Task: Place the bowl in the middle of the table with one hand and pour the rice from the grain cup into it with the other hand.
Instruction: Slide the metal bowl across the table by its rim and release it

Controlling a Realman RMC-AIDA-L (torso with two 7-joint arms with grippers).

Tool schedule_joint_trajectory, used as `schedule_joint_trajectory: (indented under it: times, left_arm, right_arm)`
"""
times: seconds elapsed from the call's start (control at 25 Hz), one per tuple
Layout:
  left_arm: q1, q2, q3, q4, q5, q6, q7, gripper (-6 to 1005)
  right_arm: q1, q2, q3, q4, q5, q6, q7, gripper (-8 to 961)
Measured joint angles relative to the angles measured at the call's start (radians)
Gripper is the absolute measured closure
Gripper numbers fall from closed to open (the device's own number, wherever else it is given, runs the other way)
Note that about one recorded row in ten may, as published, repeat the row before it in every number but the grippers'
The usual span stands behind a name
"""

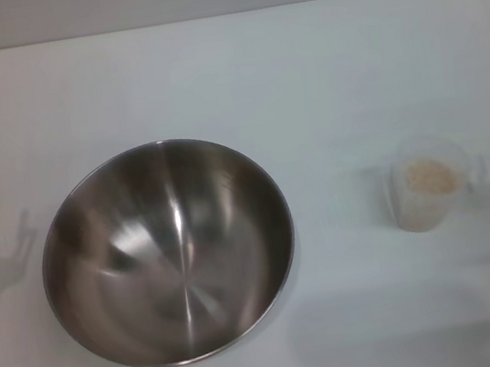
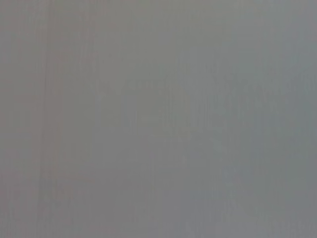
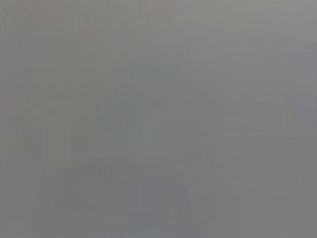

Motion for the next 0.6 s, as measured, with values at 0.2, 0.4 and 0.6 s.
schedule_joint_trajectory:
  times: [0.2, 0.4, 0.6]
  left_arm:
    - [-0.002, 0.000, -0.002, -0.016, -0.006, -0.002, -0.001, 165]
    - [-0.003, 0.018, -0.007, -0.101, -0.001, -0.068, -0.013, 164]
    - [0.017, 0.076, -0.020, -0.335, 0.000, -0.326, 0.029, 164]
  right_arm:
    - [0.000, 0.000, 0.000, 0.001, 0.000, -0.005, 0.000, 114]
    - [0.001, 0.000, 0.000, 0.001, 0.000, -0.007, 0.000, 115]
    - [0.002, -0.001, 0.000, 0.001, 0.000, -0.008, 0.000, 115]
